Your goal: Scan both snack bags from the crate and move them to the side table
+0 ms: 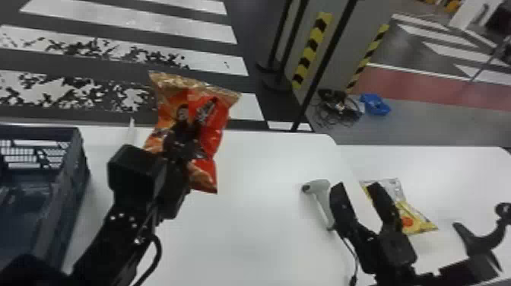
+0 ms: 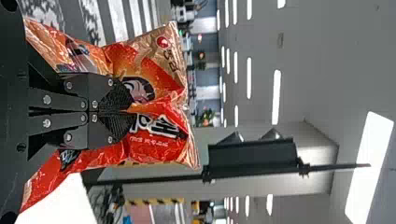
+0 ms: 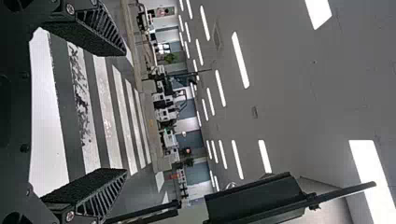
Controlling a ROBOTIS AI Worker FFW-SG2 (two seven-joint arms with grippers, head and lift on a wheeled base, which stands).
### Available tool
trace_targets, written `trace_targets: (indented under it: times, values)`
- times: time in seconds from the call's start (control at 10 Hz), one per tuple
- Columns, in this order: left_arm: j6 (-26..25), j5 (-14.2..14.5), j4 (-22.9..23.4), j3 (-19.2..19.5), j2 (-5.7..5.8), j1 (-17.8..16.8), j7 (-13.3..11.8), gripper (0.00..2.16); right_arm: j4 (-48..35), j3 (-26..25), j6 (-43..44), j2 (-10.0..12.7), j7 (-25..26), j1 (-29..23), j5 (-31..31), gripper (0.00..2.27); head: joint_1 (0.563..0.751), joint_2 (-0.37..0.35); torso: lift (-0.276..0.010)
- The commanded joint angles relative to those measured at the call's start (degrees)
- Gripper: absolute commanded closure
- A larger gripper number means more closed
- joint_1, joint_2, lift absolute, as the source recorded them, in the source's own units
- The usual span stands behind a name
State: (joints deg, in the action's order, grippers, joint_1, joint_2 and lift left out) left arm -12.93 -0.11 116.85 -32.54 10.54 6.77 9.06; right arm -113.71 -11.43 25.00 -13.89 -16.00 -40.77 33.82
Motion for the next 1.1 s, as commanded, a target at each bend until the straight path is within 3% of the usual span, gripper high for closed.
trace_targets:
  times: [0.0, 0.2, 0.4, 0.5, 0.9, 1.0]
  values:
    - [-0.7, 1.9, -4.9, -3.8, -1.13, -3.0, -2.7, 1.82, 0.0, -0.5, 0.0, 0.0, 0.0, 0.1, 0.5, 0.11, 0.695, -0.350, -0.095]
    - [-1.3, 5.5, -11.8, -7.8, -2.71, -6.9, -8.2, 1.82, 0.1, -0.5, 0.0, 0.4, 0.0, 0.1, 0.5, 0.11, 0.695, -0.350, -0.095]
    - [-2.0, 10.0, -17.6, -9.2, -4.65, -8.8, -13.3, 1.82, 0.2, -0.6, 0.0, 0.7, -0.1, 0.1, 0.5, 0.11, 0.695, -0.350, -0.095]
    - [-2.5, 10.0, -20.4, -9.6, -6.23, -9.1, -14.3, 1.82, 0.3, -0.6, 0.0, 0.8, -0.1, 0.3, 0.5, 0.11, 0.695, -0.350, -0.095]
    - [-3.7, 10.2, -32.3, -9.9, -10.62, -11.9, -17.8, 1.82, 0.9, -0.3, 0.0, 0.9, -0.1, 0.9, 0.5, 0.11, 0.695, -0.350, -0.095]
    - [-3.7, 10.0, -35.4, -10.0, -10.68, -13.1, -18.3, 1.80, 0.9, -0.3, 0.0, 0.8, -0.1, 0.9, 0.8, 0.11, 0.695, -0.350, -0.095]
